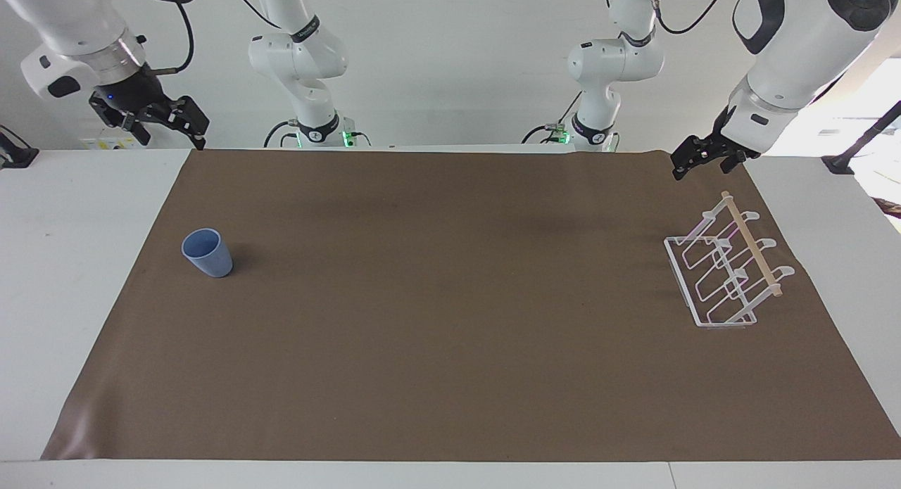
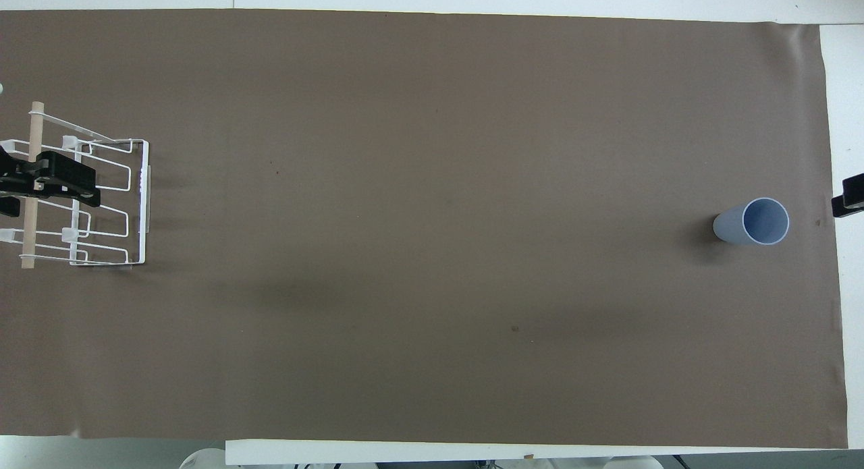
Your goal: Hang cup on cup holder
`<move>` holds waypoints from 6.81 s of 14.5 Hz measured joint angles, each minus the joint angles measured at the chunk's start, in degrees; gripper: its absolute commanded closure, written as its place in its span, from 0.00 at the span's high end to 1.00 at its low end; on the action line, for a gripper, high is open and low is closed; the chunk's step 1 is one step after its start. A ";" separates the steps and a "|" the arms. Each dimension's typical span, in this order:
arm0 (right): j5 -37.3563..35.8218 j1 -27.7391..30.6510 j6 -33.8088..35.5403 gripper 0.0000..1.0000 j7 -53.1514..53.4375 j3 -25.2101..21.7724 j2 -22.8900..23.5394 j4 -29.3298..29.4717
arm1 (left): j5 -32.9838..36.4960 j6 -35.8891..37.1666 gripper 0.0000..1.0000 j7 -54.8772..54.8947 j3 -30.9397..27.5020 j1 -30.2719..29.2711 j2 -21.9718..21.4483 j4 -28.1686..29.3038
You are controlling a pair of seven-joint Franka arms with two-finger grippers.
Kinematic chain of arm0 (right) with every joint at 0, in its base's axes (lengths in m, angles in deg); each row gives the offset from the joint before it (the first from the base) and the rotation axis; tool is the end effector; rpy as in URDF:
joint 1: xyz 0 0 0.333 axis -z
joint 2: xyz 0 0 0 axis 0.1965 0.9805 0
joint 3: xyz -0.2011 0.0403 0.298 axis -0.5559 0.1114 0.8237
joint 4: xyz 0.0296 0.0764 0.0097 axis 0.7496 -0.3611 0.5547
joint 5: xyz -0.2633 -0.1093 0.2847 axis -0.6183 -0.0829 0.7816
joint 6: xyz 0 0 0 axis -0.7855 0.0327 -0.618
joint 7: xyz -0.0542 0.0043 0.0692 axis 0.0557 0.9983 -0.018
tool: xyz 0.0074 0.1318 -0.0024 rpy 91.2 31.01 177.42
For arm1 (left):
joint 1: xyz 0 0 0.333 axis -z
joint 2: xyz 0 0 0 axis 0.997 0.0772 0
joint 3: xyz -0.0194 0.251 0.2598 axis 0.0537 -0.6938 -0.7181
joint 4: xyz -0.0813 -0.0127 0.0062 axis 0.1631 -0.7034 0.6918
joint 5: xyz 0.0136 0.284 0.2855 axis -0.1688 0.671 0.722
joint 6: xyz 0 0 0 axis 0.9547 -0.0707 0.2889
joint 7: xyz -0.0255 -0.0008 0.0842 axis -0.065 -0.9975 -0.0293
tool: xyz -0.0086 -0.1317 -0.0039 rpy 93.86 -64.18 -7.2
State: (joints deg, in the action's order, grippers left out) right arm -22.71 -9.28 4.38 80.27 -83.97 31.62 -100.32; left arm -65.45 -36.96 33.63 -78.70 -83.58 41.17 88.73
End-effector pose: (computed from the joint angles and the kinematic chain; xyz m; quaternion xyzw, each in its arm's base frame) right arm 0.5145 -0.0823 0.6699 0.9963 -0.0508 -0.0665 0.0203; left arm 0.5254 -0.0649 0.6200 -0.9972 -0.0166 0.0713 0.0180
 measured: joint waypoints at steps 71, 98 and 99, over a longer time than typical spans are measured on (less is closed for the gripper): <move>51.61 -16.48 -36.59 0.00 11.69 14.51 10.05 -19.91 | -43.57 -45.61 0.98 -84.46 1.09 24.61 -5.82 25.18; 63.15 -14.77 -39.93 0.99 2.34 14.16 3.94 -28.60 | -40.61 -51.05 0.00 -88.60 1.29 32.13 -0.82 24.70; 59.65 -13.48 -39.34 0.99 2.28 14.25 2.88 -28.58 | -40.47 -51.46 0.00 -88.62 1.27 32.21 -0.60 24.38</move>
State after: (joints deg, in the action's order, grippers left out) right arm 36.94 -22.76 -34.96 82.55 -69.72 34.50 -128.90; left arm -105.92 -88.42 -54.99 -77.42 -51.37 40.57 113.12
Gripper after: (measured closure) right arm 0.471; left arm 0.203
